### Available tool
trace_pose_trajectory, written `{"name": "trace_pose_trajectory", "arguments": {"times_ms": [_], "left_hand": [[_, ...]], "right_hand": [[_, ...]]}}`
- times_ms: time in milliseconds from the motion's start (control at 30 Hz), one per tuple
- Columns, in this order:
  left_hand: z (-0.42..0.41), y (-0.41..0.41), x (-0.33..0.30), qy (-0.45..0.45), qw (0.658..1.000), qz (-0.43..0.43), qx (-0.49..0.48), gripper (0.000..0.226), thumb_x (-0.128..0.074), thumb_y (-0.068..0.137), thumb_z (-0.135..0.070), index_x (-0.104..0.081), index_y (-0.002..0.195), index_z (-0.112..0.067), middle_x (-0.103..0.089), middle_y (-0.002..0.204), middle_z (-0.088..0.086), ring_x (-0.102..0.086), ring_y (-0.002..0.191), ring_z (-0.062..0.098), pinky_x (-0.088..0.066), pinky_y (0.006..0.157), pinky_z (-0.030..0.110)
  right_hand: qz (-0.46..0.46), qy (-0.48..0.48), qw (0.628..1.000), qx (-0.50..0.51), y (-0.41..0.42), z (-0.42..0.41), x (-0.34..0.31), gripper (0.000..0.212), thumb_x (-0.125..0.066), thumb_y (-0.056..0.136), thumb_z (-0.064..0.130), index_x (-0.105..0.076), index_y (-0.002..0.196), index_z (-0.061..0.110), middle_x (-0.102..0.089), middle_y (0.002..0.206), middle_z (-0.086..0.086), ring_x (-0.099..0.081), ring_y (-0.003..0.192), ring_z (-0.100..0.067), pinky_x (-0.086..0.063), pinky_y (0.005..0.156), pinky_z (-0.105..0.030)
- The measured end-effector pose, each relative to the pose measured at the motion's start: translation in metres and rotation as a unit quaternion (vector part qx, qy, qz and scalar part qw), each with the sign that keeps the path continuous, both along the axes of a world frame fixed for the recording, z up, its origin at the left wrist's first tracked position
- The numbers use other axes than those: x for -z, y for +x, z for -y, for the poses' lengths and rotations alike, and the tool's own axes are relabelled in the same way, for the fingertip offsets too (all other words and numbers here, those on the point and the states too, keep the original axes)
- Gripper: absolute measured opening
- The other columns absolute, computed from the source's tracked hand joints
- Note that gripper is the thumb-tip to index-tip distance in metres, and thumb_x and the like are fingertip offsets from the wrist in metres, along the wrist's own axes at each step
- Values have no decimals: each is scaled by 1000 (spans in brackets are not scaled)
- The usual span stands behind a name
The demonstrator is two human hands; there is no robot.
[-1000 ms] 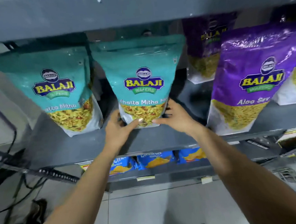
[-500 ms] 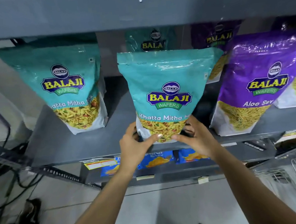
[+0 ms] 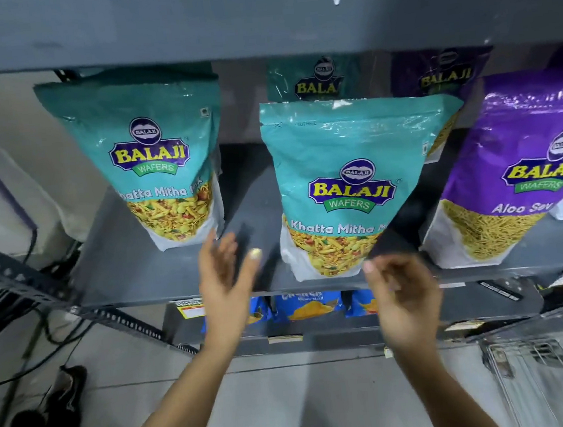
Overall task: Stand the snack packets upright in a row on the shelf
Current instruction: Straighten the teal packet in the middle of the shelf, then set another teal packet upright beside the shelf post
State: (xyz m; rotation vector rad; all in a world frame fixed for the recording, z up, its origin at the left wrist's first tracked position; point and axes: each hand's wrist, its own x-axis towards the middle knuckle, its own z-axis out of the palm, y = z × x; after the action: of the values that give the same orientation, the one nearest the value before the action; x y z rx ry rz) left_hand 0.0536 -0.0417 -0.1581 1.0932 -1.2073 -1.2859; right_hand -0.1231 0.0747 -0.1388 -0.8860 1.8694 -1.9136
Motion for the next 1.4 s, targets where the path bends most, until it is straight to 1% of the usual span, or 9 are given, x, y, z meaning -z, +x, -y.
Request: {"name": "trace_pose_trajectory", "arguments": {"times_ms": [67, 167, 267, 333, 400, 533, 733, 933, 1400], "left_hand": [[18, 30, 2, -34, 994, -5, -101, 65, -74, 85, -27, -40, 140, -18, -56, 131, -1, -56, 123, 10, -43, 110, 29], [60, 76, 4, -27, 984, 39, -173, 80, -79, 80, -29, -35, 145, -15, -42, 149, 5, -46, 133, 13, -34, 118, 35], [101, 104, -3, 19, 985, 120, -120, 93, -80, 79, -32, -25, 153, -15, -35, 159, 5, -38, 143, 16, -32, 114, 28], [121, 109, -9, 17, 988, 151, -32, 81, -79, 81, -30, -35, 146, -12, -54, 144, 2, -53, 131, 6, -43, 101, 19], [132, 109, -10, 8, 985, 169, 43, 67, -80, 80, -29, -48, 136, -12, -66, 124, -5, -64, 112, -1, -49, 82, 9], [129, 115, -4, 0, 985, 171, 33, 54, -79, 80, -26, -57, 128, -13, -70, 119, -7, -65, 100, -8, -51, 77, 7], [100, 142, 3, 5, 988, 136, 77, 57, -79, 71, -39, -63, 119, -15, -75, 114, -9, -68, 106, 4, -52, 86, 16], [89, 159, -3, 20, 986, 121, 114, 65, -84, 59, -59, -66, 113, -29, -74, 117, -13, -66, 113, 7, -51, 92, 19], [77, 167, -5, 22, 990, 92, 105, 82, -91, 51, -52, -61, 123, -25, -73, 119, -13, -67, 113, 5, -54, 93, 21]], "right_hand": [[-48, -6, 998, -48, 30, 10, 3, 12, -71, 85, 2, -68, 83, 13, -70, 82, 0, -67, 80, -18, -53, 77, -33], [-85, 16, 985, -150, 72, 53, 7, 13, -70, 87, 13, -71, 99, 16, -69, 96, -1, -68, 92, -21, -56, 82, -42], [-104, 128, 960, -225, 98, 113, 5, 62, -75, 82, 30, -51, 137, 16, -60, 132, -5, -58, 121, -21, -49, 102, -40], [-63, 205, 938, -271, 100, 153, -1, 99, -80, 77, 35, -21, 154, 15, -38, 156, -7, -38, 142, -23, -35, 114, -36], [-27, 236, 918, -318, 98, 185, -2, 111, -82, 74, 36, -9, 156, 22, -27, 162, -3, -29, 147, -20, -31, 116, -36], [-40, 228, 918, -322, 107, 197, 13, 77, -80, 74, 31, -37, 138, 24, -57, 140, -1, -55, 127, -22, -49, 101, -44], [-93, 178, 937, -287, 128, 152, 19, 59, -81, 75, 32, -46, 120, 20, -64, 105, 9, -62, 97, -11, -52, 76, -25], [-198, 184, 935, -228, 144, 136, 17, 60, -82, 68, 43, -47, 108, 16, -69, 103, -8, -56, 100, -31, -44, 96, -53], [-255, 223, 915, -218, 148, 124, 15, 64, -78, 69, 51, -45, 111, 16, -72, 102, -9, -61, 104, -34, -33, 111, -48]]}}
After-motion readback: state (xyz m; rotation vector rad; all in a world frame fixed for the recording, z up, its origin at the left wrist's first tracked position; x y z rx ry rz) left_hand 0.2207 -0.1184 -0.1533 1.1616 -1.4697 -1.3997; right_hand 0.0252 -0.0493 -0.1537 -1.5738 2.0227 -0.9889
